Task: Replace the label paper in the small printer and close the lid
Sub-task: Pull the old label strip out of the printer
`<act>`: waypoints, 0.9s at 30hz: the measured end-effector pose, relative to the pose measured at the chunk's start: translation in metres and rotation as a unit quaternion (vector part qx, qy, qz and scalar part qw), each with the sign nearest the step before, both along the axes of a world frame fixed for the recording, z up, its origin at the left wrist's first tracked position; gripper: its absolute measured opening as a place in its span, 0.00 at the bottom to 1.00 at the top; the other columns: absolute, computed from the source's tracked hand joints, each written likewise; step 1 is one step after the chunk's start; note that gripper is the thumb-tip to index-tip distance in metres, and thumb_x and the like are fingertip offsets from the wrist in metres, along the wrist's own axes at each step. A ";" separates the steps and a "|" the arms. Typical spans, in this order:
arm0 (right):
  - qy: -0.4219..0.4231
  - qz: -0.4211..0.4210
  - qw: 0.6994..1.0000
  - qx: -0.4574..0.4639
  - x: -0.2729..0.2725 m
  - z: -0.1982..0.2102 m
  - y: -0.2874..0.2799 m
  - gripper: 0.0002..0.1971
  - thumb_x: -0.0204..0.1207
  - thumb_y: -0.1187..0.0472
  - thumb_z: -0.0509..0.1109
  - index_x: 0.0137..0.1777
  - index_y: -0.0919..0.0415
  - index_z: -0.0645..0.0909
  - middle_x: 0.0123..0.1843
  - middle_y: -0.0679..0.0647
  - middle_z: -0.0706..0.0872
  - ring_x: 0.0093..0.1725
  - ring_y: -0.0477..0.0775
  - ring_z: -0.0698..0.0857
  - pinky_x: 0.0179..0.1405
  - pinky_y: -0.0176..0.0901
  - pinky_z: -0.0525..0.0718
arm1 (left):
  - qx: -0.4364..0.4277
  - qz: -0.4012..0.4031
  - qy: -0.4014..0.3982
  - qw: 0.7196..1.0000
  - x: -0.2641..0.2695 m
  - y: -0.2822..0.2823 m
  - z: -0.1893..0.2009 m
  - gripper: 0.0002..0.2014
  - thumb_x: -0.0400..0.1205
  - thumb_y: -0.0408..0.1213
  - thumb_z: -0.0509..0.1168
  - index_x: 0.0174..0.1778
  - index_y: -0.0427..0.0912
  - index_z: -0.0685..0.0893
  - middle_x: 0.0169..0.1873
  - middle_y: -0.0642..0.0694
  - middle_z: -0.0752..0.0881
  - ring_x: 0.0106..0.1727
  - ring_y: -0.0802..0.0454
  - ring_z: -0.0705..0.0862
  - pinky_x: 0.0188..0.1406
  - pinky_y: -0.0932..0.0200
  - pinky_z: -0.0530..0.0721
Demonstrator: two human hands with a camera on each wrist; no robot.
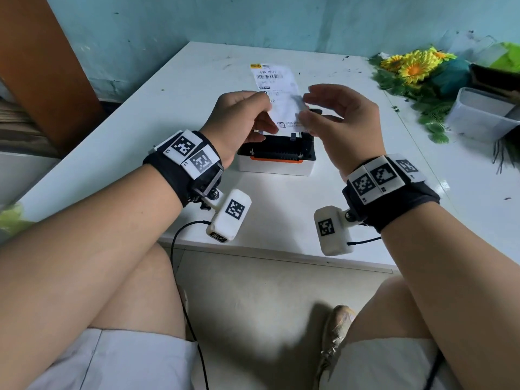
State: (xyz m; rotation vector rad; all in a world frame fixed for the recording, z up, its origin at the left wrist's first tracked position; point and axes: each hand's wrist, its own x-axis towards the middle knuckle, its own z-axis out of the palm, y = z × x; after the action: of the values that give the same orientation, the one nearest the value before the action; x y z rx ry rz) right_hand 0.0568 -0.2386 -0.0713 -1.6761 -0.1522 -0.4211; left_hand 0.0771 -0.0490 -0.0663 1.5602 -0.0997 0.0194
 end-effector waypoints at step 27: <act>0.297 -0.248 0.912 -0.138 0.025 -0.041 -0.092 0.09 0.80 0.54 0.78 0.46 0.59 0.95 0.32 0.51 0.87 0.33 0.53 0.81 0.34 0.43 0.82 | 0.129 -0.055 -0.067 0.988 0.012 -0.049 -0.030 0.03 0.88 0.34 0.70 0.55 0.45 0.88 0.55 0.37 0.95 0.55 0.42 0.94 0.41 0.73 0.82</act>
State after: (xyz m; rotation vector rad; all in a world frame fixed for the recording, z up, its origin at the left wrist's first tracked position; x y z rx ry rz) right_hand 0.0813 -0.3309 -0.1121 -2.0484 0.7087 -0.2488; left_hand 0.0889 -0.0976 -0.0959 1.8087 -0.3051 0.0258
